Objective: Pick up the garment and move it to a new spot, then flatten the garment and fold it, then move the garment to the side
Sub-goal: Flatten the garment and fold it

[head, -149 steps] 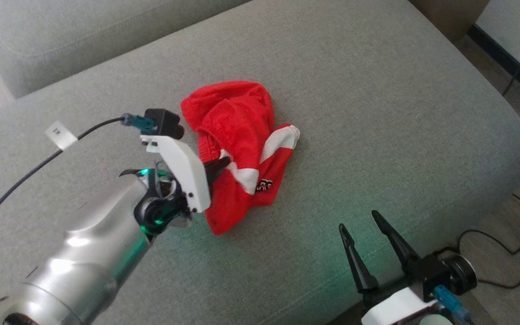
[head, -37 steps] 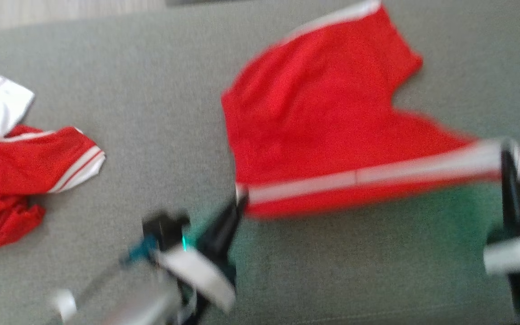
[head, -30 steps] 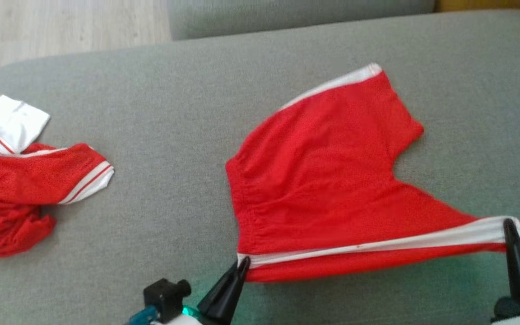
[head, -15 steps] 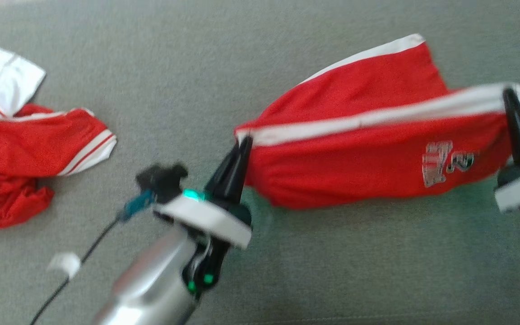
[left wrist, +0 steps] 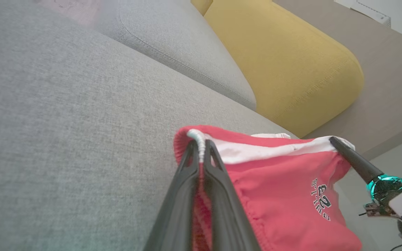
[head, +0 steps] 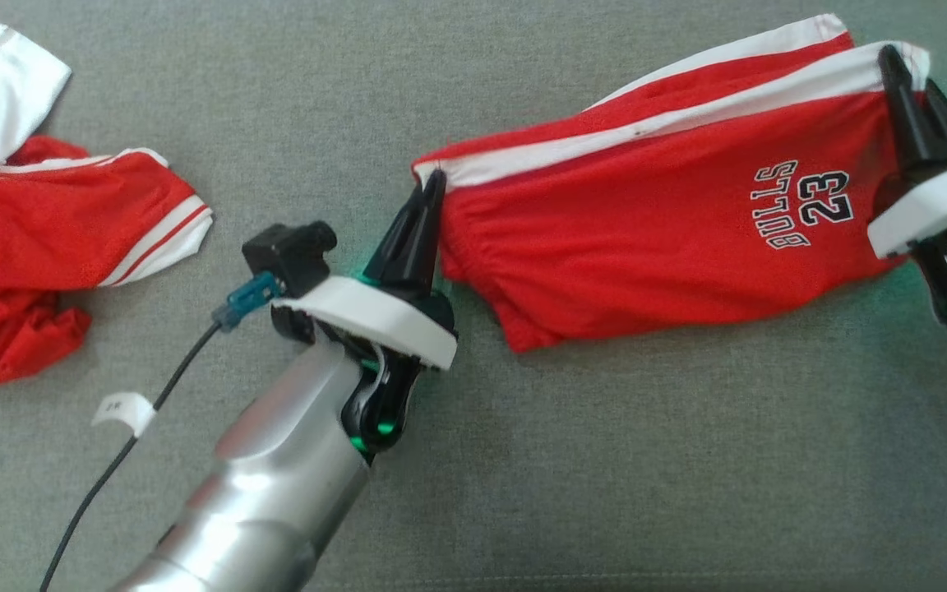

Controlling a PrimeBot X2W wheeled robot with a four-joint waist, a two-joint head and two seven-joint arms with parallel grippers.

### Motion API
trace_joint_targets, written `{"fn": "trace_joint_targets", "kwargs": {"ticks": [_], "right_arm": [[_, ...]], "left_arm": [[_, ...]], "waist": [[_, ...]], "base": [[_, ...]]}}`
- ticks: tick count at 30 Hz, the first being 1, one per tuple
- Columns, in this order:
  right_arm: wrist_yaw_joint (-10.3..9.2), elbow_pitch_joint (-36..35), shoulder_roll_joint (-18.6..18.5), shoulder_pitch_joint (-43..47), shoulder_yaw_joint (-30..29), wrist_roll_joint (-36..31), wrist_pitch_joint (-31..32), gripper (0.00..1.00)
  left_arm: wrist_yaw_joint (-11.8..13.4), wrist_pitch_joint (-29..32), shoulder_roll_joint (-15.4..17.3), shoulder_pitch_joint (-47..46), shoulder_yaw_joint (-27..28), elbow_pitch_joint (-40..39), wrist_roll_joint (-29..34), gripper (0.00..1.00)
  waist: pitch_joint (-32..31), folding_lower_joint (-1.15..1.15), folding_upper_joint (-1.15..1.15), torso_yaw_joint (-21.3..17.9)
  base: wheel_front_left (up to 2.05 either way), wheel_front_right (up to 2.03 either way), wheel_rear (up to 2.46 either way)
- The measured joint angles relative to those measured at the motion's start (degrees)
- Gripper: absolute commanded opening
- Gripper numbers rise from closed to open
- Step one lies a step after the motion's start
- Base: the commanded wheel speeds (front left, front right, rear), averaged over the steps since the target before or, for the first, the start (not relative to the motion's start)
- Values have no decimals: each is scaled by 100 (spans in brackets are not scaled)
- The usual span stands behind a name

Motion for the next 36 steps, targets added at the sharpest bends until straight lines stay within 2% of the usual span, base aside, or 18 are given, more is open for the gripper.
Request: {"fn": "trace_joint_targets", "kwargs": {"ticks": [1,2,3,4,5,6,10,13,16,17,18,19,24,29,30,31,36], "right_arm": [[0,136,4,-104,108,75,-63,4],[0,248,15,-198,214,180,-121,25],[0,349,23,-283,321,285,-176,69],[0,438,26,-357,423,376,-231,100],[0,534,30,-422,513,465,-282,100],[0,623,30,-476,609,537,-321,100],[0,804,22,-525,969,793,-431,100],[0,826,-37,-497,1220,1058,-461,100],[0,890,-203,-431,1419,1266,-464,100],[0,1000,-289,-352,1518,1406,-453,100],[0,1077,-315,-301,1575,1457,-446,100],[0,1077,-315,-301,1575,1457,-446,100],[0,1572,-345,-77,1705,1738,-236,100],[0,2072,-337,18,1748,1993,-38,100],[0,2090,-327,48,1753,2092,16,44],[0,2067,-324,77,1753,2216,31,2],[0,1890,-313,183,1922,2502,10,0]], "left_arm": [[-24,-38,-20,-53,2,30,-7,0],[-30,-42,-37,-104,7,54,-41,4],[-35,-44,-49,-146,9,70,-80,27],[-75,-58,-55,-196,4,86,-116,43],[-75,-90,-60,-245,1,109,-124,81],[-79,-94,-74,-291,4,152,-124,100],[-81,-113,-97,-334,16,342,-105,100],[-66,-120,-112,-237,103,422,132,100],[243,-120,-74,91,430,234,780,100],[530,-119,-42,436,672,-91,1376,100],[655,-120,-41,635,799,-305,1668,100],[655,-120,-41,635,799,-305,1668,100],[984,-120,-73,1709,1334,-1305,2483,100],[1078,-120,-81,2370,1482,-2046,3023,100],[1035,-120,-82,2442,1501,-2152,3027,100],[1029,-120,-85,2504,1528,-2259,3028,100],[1037,-120,-88,2704,1780,-2622,3249,100]], "waist": [[28,0,0,9],[54,0,0,15],[79,0,0,20],[100,0,0,24],[115,0,0,30],[120,1,0,35],[55,0,0,26],[-56,0,0,6],[-199,-1,0,-18],[-302,-1,0,-25],[-353,-1,0,-20],[-353,-1,0,-20],[-520,-1,0,167],[-592,-1,0,522],[-605,-1,0,595],[-623,-1,0,662],[-823,-1,0,783]], "base": [[0,0,0],[0,0,0],[0,0,0],[0,0,0],[0,0,0],[0,0,0],[0,0,0],[0,0,0],[0,0,0],[0,0,0],[0,0,0],[0,0,0],[0,0,0],[0,0,0],[0,0,0],[0,0,0],[0,0,0]]}}
